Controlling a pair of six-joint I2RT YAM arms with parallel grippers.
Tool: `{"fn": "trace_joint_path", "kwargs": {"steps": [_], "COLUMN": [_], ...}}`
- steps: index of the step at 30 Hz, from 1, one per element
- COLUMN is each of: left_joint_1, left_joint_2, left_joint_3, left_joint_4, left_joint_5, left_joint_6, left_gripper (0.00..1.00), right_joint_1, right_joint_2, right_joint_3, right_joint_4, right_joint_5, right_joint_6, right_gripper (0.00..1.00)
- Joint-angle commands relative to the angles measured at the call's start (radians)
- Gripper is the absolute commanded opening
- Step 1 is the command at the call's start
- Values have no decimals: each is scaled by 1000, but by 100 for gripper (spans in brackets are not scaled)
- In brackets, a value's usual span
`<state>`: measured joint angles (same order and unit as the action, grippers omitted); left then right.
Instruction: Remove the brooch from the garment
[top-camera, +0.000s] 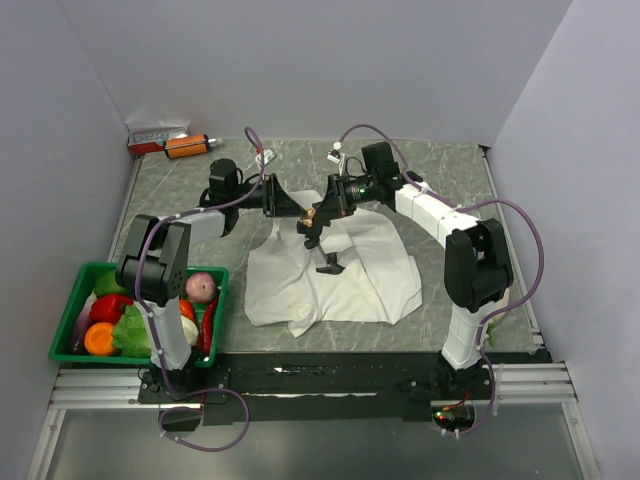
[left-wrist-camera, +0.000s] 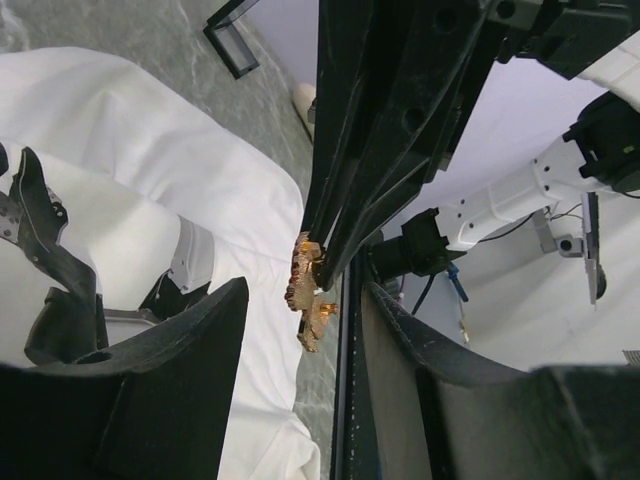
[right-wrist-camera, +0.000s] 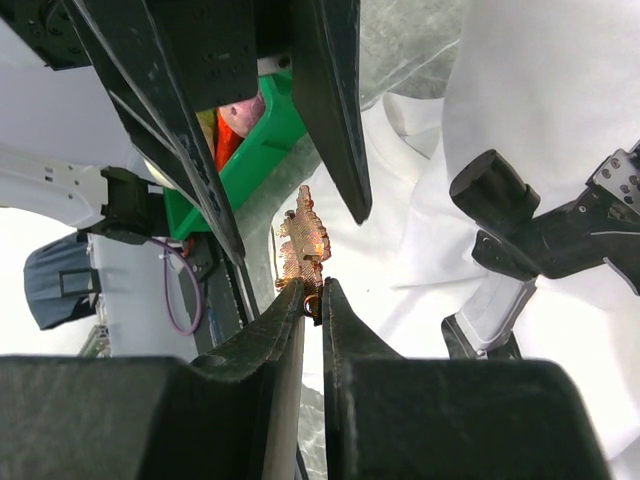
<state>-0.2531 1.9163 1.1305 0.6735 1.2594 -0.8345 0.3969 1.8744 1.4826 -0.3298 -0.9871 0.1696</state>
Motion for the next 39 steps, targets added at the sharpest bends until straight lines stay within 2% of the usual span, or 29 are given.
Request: {"fn": "trace_joint_path", "kwargs": {"steps": [1, 22, 26, 29, 31, 39], "left_joint_1": [2, -2, 2, 6, 8, 9], "left_joint_2": [15, 56, 50, 39, 43, 75], "left_joint_3": [-12, -3, -15, -24, -28, -20], "left_joint_4": [126, 153, 233, 229, 242, 331], "left_joint_5": [20, 31, 63, 64, 69, 83], "left_joint_6": [-84, -117, -175, -167, -173, -253], "left_gripper": [54, 50, 50, 45, 37, 1], "right_joint_1": [11, 13, 8, 8, 8, 7], "right_joint_2": [-61, -49, -49, -49, -46, -26], "right_joint_3": [19, 35, 31, 35, 39, 71], "right_joint_4": [6, 40, 40, 34, 34, 26], "right_joint_5": [-10, -28, -28, -28, -30, -28], "right_joint_6": [-16, 22, 22, 11, 13, 7], "right_gripper": [0, 0, 0, 0, 0, 0]}}
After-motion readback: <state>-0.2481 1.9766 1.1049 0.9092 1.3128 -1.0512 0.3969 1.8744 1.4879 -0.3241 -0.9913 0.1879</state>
